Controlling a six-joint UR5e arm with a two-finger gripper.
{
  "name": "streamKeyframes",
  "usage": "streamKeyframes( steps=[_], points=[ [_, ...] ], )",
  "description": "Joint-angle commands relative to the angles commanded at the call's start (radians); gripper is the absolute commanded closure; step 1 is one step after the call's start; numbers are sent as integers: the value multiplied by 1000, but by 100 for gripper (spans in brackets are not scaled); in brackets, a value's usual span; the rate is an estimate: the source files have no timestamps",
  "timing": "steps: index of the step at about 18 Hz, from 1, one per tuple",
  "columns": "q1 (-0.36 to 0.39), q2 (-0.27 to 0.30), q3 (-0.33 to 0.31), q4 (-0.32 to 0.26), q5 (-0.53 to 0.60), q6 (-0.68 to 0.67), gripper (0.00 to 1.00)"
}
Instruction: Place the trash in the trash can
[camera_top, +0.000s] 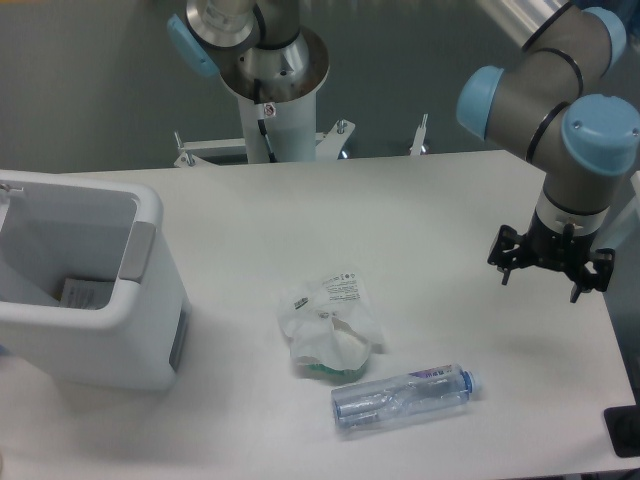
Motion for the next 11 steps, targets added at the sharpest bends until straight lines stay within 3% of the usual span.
streamKeyframes(
  steps=[11],
  points=[
    [-11, -3, -17, 1, 9, -18, 0]
  ],
)
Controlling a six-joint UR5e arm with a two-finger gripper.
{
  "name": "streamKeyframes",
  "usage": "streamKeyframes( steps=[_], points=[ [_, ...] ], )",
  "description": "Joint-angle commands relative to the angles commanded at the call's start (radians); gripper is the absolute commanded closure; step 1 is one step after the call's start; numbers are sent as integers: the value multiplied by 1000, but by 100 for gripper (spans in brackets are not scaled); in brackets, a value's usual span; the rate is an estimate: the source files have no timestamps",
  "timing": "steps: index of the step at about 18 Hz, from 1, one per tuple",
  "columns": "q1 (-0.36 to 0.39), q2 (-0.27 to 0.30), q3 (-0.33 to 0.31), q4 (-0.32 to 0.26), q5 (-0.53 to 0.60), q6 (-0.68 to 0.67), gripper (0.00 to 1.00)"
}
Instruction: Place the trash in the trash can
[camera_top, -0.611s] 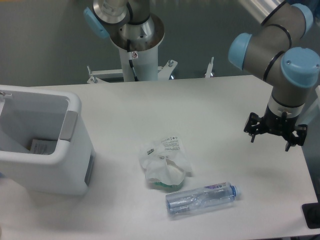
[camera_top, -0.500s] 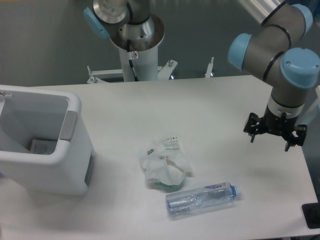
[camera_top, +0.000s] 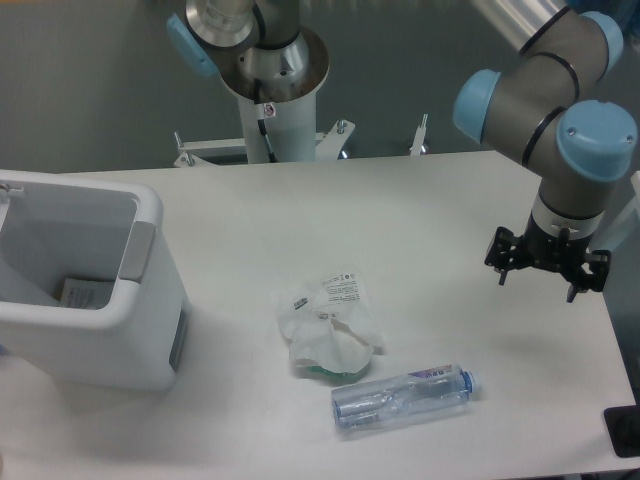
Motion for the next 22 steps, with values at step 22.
streamKeyframes(
  steps=[22],
  points=[
    [-181, -44, -17, -8, -6, -368, 0]
  ],
)
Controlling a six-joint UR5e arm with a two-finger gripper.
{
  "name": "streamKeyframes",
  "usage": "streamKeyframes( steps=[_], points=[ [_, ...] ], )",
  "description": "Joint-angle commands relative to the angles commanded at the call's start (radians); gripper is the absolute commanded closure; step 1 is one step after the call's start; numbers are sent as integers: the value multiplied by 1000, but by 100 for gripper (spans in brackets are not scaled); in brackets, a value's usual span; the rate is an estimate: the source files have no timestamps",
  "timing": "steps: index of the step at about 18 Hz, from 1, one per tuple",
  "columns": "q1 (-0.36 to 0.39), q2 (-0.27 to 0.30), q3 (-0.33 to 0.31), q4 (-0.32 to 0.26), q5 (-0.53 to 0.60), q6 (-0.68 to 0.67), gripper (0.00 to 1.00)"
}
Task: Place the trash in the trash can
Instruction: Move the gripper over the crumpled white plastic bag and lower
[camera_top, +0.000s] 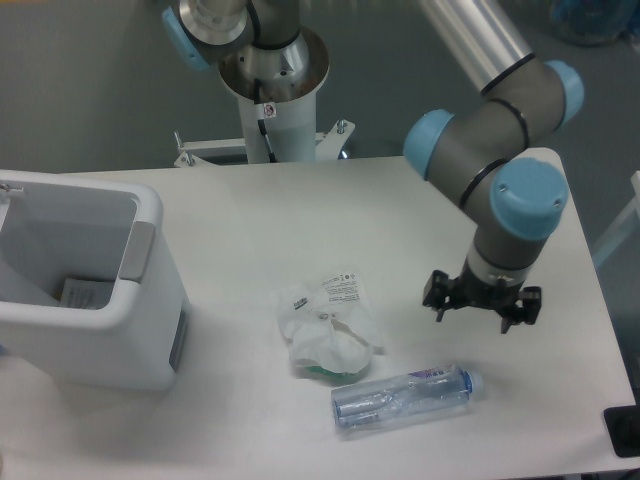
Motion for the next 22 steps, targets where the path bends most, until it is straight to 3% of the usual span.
streamKeyframes(
  steps=[10, 22],
  points=[
    [-126, 3, -52, 0, -2, -29, 0],
    [-198, -35, -77, 5, 55, -316, 0]
  ],
)
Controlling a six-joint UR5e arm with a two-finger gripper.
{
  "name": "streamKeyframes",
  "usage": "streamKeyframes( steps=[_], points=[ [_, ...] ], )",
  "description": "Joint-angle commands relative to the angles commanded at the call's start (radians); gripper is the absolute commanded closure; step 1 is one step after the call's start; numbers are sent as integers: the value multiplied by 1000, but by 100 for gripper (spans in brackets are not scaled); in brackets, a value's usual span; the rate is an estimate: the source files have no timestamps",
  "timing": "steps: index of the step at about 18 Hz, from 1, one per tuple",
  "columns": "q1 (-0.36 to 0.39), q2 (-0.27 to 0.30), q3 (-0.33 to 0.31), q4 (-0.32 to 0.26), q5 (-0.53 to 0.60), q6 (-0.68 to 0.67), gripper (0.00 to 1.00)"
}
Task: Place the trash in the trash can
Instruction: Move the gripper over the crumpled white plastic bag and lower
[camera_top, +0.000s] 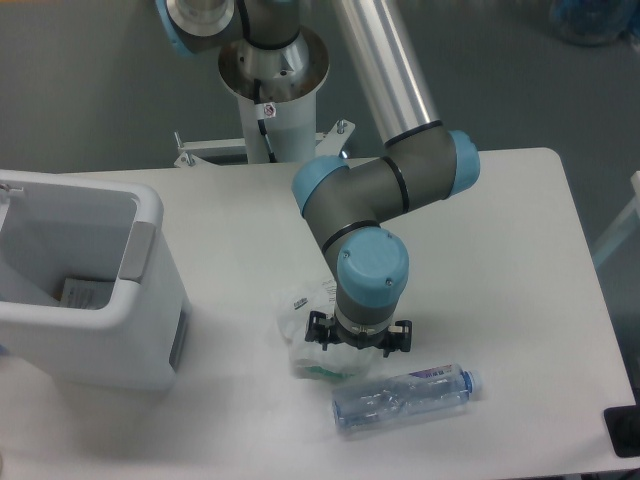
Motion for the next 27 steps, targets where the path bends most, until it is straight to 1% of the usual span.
streamKeyframes(
  steps=[6, 11, 12, 17, 19, 21, 22, 27],
  points=[
    [-29, -26, 5, 2, 8, -85, 0],
    [-29, -31, 12, 6, 11, -79, 0],
    [-29, -35, 18, 8, 11, -79, 8],
    [-29, -60, 28, 5, 35, -82, 59],
    [-31, -61, 28, 5, 54, -82, 73],
    [-40, -61, 26, 3, 58, -82, 94],
    [-42, -60, 26, 3, 55, -82, 100],
    [-43, -40, 14, 0, 46, -77, 100]
  ],
)
